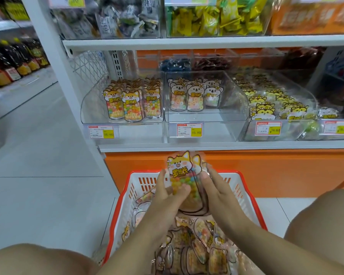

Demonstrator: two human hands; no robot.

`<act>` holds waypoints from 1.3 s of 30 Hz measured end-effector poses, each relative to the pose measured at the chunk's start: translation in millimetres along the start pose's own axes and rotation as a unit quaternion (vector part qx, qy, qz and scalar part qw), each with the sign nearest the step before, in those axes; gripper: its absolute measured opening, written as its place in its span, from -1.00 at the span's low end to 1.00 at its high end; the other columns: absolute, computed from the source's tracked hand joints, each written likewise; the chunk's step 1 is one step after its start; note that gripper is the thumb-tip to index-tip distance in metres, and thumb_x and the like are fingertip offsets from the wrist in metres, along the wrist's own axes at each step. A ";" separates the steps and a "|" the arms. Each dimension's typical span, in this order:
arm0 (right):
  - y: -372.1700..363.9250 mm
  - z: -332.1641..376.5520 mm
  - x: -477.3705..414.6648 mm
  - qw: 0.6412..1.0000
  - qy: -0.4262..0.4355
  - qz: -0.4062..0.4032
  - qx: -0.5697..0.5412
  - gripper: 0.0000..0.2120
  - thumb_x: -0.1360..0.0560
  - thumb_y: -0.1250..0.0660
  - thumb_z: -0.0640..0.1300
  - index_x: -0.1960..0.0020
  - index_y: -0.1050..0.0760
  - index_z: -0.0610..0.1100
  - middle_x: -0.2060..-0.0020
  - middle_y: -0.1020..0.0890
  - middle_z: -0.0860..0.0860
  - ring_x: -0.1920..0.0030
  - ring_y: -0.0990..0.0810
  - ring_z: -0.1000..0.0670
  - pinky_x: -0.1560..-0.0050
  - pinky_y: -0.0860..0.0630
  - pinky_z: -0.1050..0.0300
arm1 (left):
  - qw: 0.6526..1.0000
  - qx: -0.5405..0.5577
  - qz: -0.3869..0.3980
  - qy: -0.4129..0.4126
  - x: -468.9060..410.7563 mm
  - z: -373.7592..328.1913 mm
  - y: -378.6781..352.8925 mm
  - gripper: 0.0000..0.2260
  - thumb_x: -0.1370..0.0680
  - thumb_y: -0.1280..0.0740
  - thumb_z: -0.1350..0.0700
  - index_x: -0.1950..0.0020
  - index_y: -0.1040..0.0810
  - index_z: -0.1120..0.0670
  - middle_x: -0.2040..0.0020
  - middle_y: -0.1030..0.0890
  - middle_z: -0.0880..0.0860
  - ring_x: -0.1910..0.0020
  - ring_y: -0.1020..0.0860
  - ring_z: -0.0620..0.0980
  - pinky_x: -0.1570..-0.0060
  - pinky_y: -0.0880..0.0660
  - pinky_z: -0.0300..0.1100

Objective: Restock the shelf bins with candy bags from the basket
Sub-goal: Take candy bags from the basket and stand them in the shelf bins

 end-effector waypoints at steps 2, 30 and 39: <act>0.6 8.2 -3.0 1.000 0.030 0.005 0.006 -0.74 -0.70 -0.04 -0.02 -0.16 -0.48 0.20 0.04 -0.66 0.36 -0.05 -0.62 0.31 0.00 -0.55 0.37 | 0.999 0.022 0.030 0.012 -0.4 -4.7 -0.5 -0.13 -0.25 -0.60 -0.28 -0.45 -0.23 -0.35 -0.29 -0.61 -0.03 -0.26 -0.59 0.02 -0.30 -0.49 0.11; -152.4 77.1 -283.0 0.989 0.032 0.065 0.130 -0.52 -0.43 -0.47 -0.40 -0.29 -0.43 -0.19 -0.10 -0.67 -0.07 -0.12 -0.64 -0.03 -0.13 -0.60 0.11 | 0.906 -0.285 -0.179 -0.256 -146.4 -218.5 192.7 -0.27 -0.43 -0.39 0.18 -0.52 -0.13 0.00 -0.37 -0.49 0.03 -0.35 -0.49 0.01 -0.38 -0.42 0.09; -184.5 6.6 -357.9 0.960 -0.028 0.047 0.274 -0.73 -0.39 -0.52 -0.31 -0.02 -0.57 -0.08 0.09 -0.69 -0.03 0.13 -0.64 -0.02 0.03 -0.62 0.09 | 0.873 -0.434 -0.190 -0.119 -216.1 -197.9 233.5 -0.24 -0.42 -0.37 0.06 -0.56 -0.11 0.04 -0.39 -0.42 0.06 -0.35 -0.45 0.15 -0.35 -0.41 0.08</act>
Point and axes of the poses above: each hand's wrist, its own x-axis away from the middle knuckle, its own y-axis out of the back of the hand, z = x × y, the point moved 6 cm from there along -x, towards the middle knuckle
